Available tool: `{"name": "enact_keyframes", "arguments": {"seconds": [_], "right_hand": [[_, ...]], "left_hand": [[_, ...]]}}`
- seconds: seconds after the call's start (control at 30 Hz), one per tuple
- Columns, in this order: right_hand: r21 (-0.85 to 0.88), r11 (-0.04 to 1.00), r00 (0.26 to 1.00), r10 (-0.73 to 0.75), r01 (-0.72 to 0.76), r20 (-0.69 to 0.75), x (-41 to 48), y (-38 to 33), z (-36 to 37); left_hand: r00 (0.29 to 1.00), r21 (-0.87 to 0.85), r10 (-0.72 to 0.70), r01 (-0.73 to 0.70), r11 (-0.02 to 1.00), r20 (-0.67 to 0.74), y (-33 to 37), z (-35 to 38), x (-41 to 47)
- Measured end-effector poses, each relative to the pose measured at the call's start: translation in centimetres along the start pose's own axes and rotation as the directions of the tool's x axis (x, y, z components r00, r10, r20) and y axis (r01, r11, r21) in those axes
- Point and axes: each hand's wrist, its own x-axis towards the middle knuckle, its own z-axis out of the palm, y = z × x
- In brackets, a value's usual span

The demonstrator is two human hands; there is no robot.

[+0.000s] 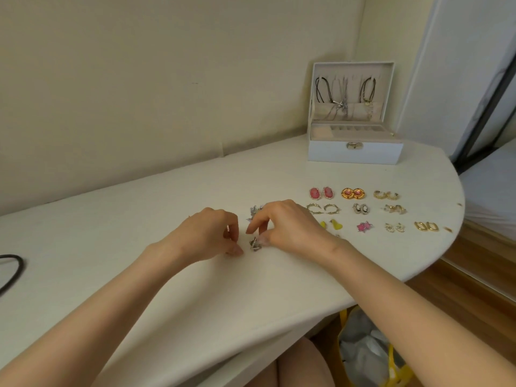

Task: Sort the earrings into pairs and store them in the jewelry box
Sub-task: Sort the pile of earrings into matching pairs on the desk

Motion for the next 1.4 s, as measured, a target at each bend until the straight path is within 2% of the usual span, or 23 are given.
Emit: {"name": "enact_keyframes", "arguments": {"seconds": [0.13,0.33,0.5,0.67,0.8,0.87,0.97,1.4], "right_hand": [[0.005,1.000,1.000,-0.003,0.003,0.009,-0.1,0.0,0.1],[0.012,1.000,0.999,0.003,-0.003,0.035,-0.3,-0.2,0.3],[0.012,1.000,1.000,0.005,-0.005,0.013,-0.4,0.1,-0.5],[-0.038,0.999,0.999,-0.011,0.013,0.035,-0.3,0.2,-0.1],[-0.069,0.998,1.000,-0.009,0.009,0.001,-0.2,0.2,-0.2],[-0.091,0.996,1.000,-0.003,0.002,-0.010,-0.3,0.3,-0.2],[-0.105,0.994,1.000,-0.003,0.002,-0.013,-0.2,0.4,0.0],[-0.159,0.986,0.998,0.043,-0.051,-0.050,0.6,0.6,-0.3]], "left_hand": [[1.000,0.004,0.019,-0.019,1.000,0.005,-0.2,0.2,0.1],[0.991,-0.007,0.122,-0.122,0.993,0.057,-0.6,0.0,0.0],[0.993,-0.100,0.090,-0.097,0.990,-0.075,-1.0,-0.4,-0.2],[0.998,-0.016,0.056,-0.056,0.998,-0.020,-0.8,0.5,-0.3],[0.988,-0.054,0.098,-0.105,0.993,-0.117,-0.3,1.2,0.0],[0.984,-0.016,0.115,-0.118,0.993,-0.140,0.0,1.2,0.3],[0.981,0.036,0.131,-0.127,0.991,-0.140,0.2,1.2,0.8],[0.979,0.041,0.127,-0.122,0.992,-0.162,0.6,1.0,2.0]]}}
